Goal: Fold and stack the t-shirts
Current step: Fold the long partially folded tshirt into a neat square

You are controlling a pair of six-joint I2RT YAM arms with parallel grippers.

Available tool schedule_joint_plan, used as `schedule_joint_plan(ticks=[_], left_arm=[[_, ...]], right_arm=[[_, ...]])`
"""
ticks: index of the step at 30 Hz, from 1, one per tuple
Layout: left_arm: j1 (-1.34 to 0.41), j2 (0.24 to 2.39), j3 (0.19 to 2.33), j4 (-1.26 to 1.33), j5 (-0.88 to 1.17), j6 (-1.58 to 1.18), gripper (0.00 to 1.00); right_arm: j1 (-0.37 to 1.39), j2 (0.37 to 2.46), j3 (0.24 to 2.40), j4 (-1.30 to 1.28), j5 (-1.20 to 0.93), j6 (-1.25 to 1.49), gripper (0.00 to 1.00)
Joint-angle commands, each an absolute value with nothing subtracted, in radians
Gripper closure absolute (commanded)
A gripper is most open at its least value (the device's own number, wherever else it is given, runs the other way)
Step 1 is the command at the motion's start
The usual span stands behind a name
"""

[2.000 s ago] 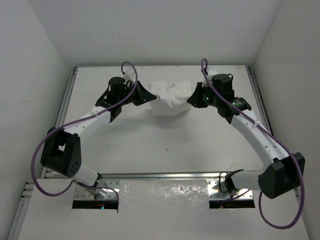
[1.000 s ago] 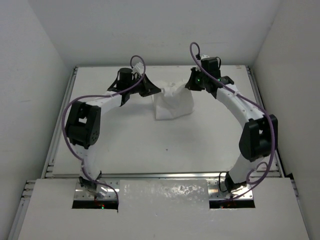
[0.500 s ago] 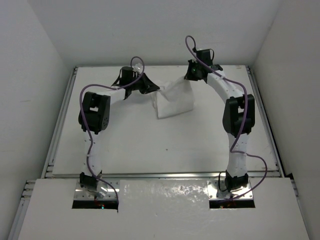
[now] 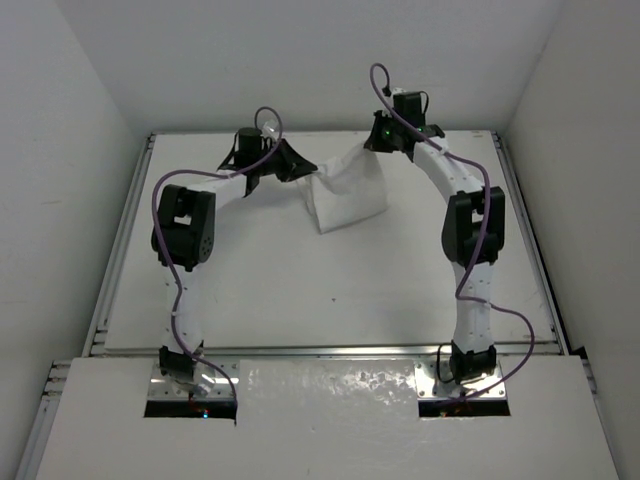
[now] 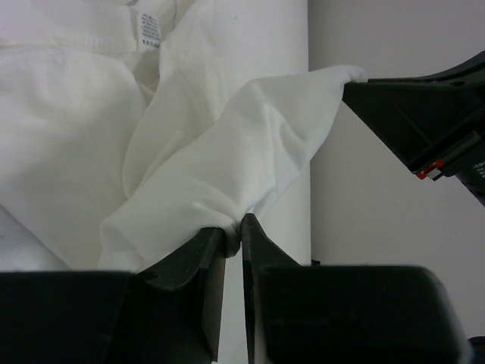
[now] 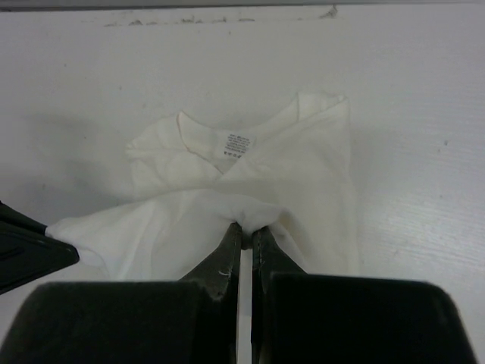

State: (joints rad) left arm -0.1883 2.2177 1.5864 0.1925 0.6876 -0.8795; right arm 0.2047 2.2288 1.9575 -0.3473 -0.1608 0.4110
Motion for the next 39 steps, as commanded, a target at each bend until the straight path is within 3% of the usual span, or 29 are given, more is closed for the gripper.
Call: schedule_joint_plan(ticks=[1, 8, 13, 20, 25, 26, 27, 28, 29, 30, 31, 35, 39], left_arm=[[-0.172, 2.213, 1.626, 0.227, 0.657, -0.917, 0.89], [-0.15, 2.307, 1.677, 0.207, 0.603, -0.936, 0.88], [-0.133, 2.297, 1.663, 0.227, 0.592, -0.934, 0.99], [-0.106, 2.312, 1.664, 0.229, 0.538, -0.963, 0.92], [-0.089, 2.355, 1.692, 0.212, 0.525, -0.977, 0.7], [-0.081, 2.353, 1.692, 0.212, 0.517, -0.979, 0.57], [-0.08, 2.344, 1.692, 0.203, 0.508, -0.977, 0.51], [-0.075, 2.336, 1.69, 0.198, 0.499, -0.971, 0.43], [-0.071, 2.329, 1.692, 0.189, 0.48, -0.966, 0.28], [-0.068, 2.31, 1.695, 0.16, 0.466, -0.95, 0.21], [-0.066, 2.298, 1.692, 0.149, 0.434, -0.942, 0.2], [-0.095, 2.192, 1.606, 0.134, 0.384, -0.888, 0.26], [-0.23, 2.126, 1.644, -0.105, 0.191, -0.726, 0.29]], right_arm=[[0.195, 2.316, 2.043, -0.302, -0.215, 0.394, 1.0], [0.192, 2.514, 2.216, -0.226, -0.302, 0.376, 1.0], [0.192, 2.45, 2.054, -0.004, -0.353, 0.408, 1.0], [0.192, 2.61, 2.268, 0.003, -0.367, 0.445, 0.95], [0.192, 2.623, 2.267, 0.081, -0.331, 0.472, 0.67], [0.193, 2.626, 2.308, 0.075, -0.33, 0.476, 0.57], [0.193, 2.62, 2.324, 0.069, -0.325, 0.476, 0.38], [0.192, 2.608, 2.324, 0.069, -0.33, 0.472, 0.33], [0.195, 2.591, 2.31, 0.072, -0.327, 0.468, 0.26], [0.193, 2.548, 2.295, 0.078, -0.324, 0.465, 0.17], [0.193, 2.527, 2.26, 0.072, -0.324, 0.442, 0.15], [0.201, 2.418, 2.116, -0.032, -0.318, 0.4, 0.18], [0.201, 2.304, 1.855, 0.023, -0.279, 0.391, 0.41]])
